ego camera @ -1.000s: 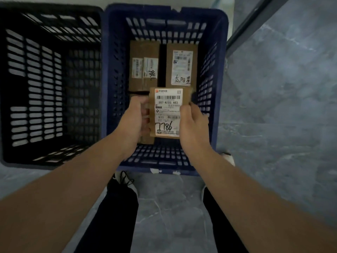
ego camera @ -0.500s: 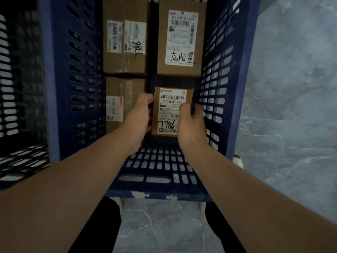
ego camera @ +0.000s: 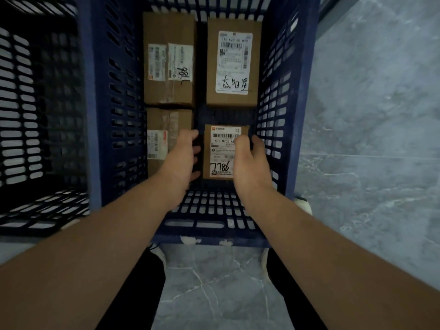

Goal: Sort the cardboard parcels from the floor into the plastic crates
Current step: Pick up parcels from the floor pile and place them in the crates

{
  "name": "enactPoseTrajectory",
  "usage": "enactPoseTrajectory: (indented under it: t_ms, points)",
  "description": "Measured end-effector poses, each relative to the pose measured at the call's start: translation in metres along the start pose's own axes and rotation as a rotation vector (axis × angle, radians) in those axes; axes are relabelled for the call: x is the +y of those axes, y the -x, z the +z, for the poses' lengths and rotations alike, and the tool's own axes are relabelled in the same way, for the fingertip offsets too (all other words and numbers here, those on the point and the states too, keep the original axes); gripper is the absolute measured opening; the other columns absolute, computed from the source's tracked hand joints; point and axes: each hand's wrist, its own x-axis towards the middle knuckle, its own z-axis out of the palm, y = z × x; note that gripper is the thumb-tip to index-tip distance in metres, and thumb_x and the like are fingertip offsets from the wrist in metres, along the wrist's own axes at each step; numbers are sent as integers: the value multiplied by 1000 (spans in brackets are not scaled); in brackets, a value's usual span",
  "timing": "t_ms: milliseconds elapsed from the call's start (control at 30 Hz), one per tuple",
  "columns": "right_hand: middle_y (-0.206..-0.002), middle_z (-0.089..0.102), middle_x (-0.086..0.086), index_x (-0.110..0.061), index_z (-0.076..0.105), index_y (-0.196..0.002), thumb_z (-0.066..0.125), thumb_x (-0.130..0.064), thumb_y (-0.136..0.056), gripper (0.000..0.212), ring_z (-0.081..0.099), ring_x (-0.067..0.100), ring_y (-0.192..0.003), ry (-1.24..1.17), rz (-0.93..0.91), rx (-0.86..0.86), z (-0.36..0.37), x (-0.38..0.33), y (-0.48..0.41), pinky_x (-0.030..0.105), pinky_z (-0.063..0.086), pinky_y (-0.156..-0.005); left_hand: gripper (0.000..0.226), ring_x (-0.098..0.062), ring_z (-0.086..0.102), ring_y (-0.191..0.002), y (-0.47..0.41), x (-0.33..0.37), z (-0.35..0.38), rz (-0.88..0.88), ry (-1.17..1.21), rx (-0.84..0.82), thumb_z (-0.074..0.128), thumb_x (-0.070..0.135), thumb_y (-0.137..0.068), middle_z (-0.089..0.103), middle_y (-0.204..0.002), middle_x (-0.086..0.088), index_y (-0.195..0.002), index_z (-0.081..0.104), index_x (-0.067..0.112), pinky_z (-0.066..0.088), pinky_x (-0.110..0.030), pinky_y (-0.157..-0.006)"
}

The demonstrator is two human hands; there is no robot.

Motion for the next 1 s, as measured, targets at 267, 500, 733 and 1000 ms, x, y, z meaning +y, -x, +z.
enactPoseTrajectory:
  t_ms: [267, 500, 733, 1000]
  points:
    - [-121, 70, -3, -30, 50, -154, 45, -64, -88, 74, 66, 22, -117, -123, -53, -25, -10, -76, 110, 56, 52, -112, 22, -5, 57, -92, 120, 66, -28, 80, 8, -47, 45, 49, -101, 64, -113, 4, -99, 63, 36, 48, -31, -83]
    - [-116, 69, -2, -32, 66, -119, 42, -60, -90, 46, 66, 21, -112, -185, -246, -47, -20, -166, 244, 41, 53, -99, 34, -6, 54, -113, 256, 138, -73, 242, -36, -127, 38, 52, -104, 57, -133, 6, -128, 57, 37, 36, -36, -112]
    - [-104, 65, 0, -29, 63, -96, 42, -56, -98, 35, 67, 20, -105, -175, -455, -27, -16, -248, 386, 45, 53, -104, 28, -1, 62, -105, 395, 203, -132, 433, -43, -175, 38, 43, -107, 69, -107, 13, -118, 62, 33, 47, -21, -91]
    - [-142, 62, -9, -34, 58, -145, 42, -60, -98, 56, 56, 14, -133, -194, -726, -17, -28, -351, 555, 46, 42, -122, 50, -18, 41, -140, 573, 287, -197, 768, -88, -177, 32, 50, -107, 46, -154, 1, -154, 39, 36, 31, -42, -120]
